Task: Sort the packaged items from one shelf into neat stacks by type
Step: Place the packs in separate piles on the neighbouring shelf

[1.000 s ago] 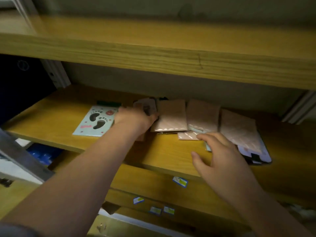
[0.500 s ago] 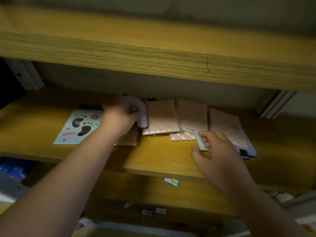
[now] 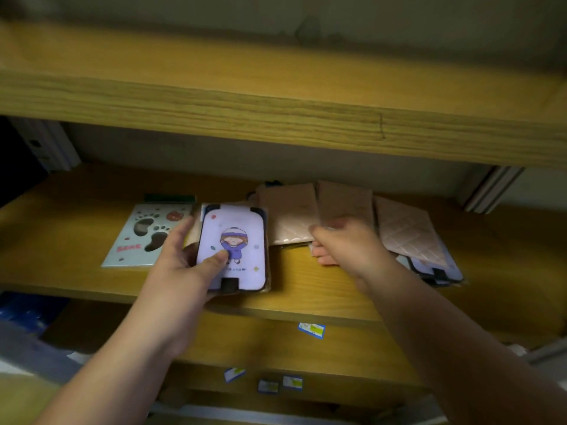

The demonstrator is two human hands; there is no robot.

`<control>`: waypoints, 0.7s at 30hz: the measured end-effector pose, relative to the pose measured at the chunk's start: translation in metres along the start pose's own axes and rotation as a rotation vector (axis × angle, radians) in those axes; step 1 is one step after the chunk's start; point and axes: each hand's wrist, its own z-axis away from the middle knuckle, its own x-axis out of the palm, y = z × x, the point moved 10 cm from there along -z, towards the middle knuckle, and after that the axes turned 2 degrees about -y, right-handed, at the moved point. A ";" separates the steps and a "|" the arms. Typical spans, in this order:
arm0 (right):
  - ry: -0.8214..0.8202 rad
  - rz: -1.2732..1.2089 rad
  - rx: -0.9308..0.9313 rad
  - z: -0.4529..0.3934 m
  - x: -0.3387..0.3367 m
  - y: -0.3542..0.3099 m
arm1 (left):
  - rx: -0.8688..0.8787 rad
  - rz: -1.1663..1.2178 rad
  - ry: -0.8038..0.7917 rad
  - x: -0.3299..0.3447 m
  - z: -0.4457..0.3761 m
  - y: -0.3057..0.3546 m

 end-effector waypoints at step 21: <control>0.063 -0.840 0.063 0.077 -0.077 0.049 | -0.094 0.080 -0.036 0.022 0.033 -0.007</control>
